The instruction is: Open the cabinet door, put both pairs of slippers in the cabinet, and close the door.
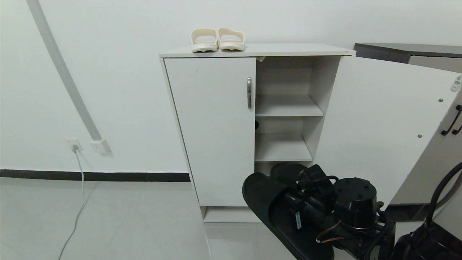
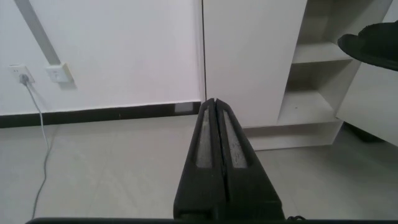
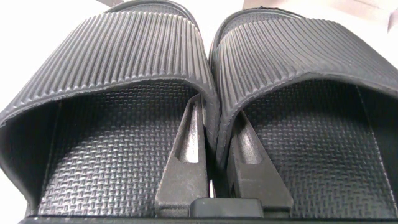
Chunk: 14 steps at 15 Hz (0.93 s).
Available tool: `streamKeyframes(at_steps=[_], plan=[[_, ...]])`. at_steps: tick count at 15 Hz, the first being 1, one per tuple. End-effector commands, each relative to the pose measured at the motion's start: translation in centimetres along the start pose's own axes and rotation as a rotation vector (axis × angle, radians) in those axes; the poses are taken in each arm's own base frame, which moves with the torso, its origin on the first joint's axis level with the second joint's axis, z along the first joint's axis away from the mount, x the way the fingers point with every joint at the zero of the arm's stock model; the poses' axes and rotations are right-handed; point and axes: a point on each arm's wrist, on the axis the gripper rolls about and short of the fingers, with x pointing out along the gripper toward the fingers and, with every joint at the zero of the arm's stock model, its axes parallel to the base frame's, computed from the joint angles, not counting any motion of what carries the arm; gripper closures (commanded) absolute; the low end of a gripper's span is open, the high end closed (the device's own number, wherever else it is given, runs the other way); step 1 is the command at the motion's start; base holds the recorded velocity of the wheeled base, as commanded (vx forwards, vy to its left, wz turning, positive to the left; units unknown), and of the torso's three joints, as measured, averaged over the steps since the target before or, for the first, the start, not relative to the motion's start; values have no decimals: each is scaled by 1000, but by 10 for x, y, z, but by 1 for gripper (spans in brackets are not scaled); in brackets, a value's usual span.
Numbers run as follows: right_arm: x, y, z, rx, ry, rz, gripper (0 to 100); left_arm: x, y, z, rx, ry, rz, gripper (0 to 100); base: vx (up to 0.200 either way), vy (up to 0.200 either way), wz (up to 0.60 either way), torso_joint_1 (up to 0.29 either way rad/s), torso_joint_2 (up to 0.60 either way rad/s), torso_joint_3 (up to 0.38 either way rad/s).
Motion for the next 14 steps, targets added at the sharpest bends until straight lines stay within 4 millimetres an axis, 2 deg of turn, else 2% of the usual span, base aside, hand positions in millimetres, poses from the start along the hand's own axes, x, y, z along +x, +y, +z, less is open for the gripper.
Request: streamKeyframes(at_steps=[1, 2, 6, 8, 11, 14], plan=[[2, 0, 2, 7, -7, -34, 100, 0, 0, 0, -3, 2, -1, 100, 0, 0, 0, 0, 0, 0], [10, 1, 3, 13, -17, -88, 100, 0, 0, 0, -9, 4, -1, 100, 0, 0, 0, 0, 0, 0], [37, 31, -2, 86, -45, -255, 100, 0, 0, 0, -12, 4, 1, 100, 0, 0, 0, 0, 0, 0], [54, 33, -8, 97, -57, -373, 100, 0, 0, 0, -12, 4, 1, 100, 0, 0, 0, 0, 0, 0], [77, 30, -4, 130, -100, -512, 100, 0, 0, 0, -10, 2, -1, 100, 0, 0, 0, 0, 0, 0], [78, 29, -5, 136, -101, -521, 100, 0, 0, -1, -12, 2, 1, 100, 0, 0, 0, 0, 0, 0]])
